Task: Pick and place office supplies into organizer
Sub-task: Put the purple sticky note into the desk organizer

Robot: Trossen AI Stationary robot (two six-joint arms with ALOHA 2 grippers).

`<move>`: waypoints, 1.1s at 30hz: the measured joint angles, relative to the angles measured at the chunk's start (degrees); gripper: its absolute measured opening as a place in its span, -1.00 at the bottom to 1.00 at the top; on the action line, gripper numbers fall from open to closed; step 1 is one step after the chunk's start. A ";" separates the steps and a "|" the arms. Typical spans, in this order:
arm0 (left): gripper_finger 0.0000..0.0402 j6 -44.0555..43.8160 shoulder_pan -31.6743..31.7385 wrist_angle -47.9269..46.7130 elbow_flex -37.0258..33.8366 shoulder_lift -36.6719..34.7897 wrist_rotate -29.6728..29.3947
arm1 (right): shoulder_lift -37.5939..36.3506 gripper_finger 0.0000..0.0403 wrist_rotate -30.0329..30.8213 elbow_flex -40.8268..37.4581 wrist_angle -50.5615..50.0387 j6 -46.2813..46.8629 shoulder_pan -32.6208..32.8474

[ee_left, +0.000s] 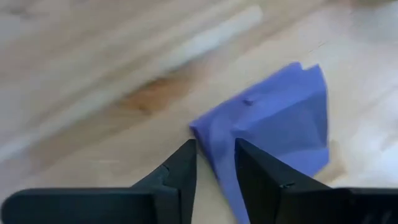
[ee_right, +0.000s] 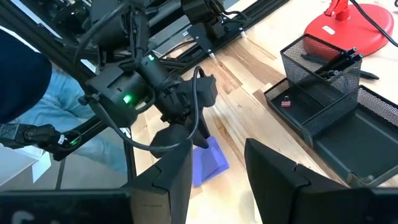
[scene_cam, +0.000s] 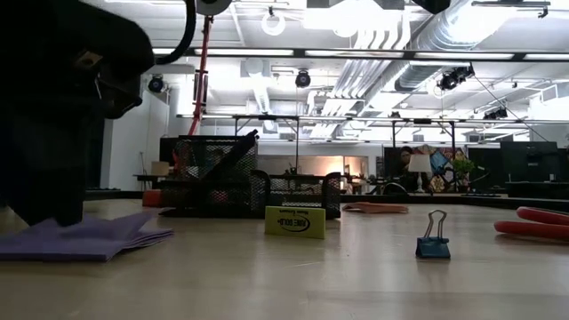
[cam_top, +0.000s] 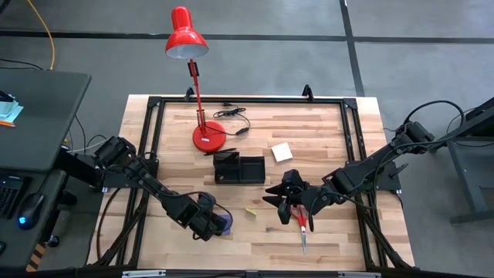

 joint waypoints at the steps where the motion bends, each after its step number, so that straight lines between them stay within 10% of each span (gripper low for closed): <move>1: -0.59 0.00 0.00 1.03 0.13 0.53 0.28 | 0.00 -0.32 0.14 0.00 0.00 0.00 0.00; 11: -0.98 -0.28 0.00 1.50 0.04 0.65 -0.33 | 0.00 -0.32 0.59 0.00 0.34 -0.02 0.00; 33: -1.00 2.24 -0.02 2.13 1.98 -2.49 -4.32 | 0.02 -0.32 0.79 0.00 -0.17 -0.81 0.00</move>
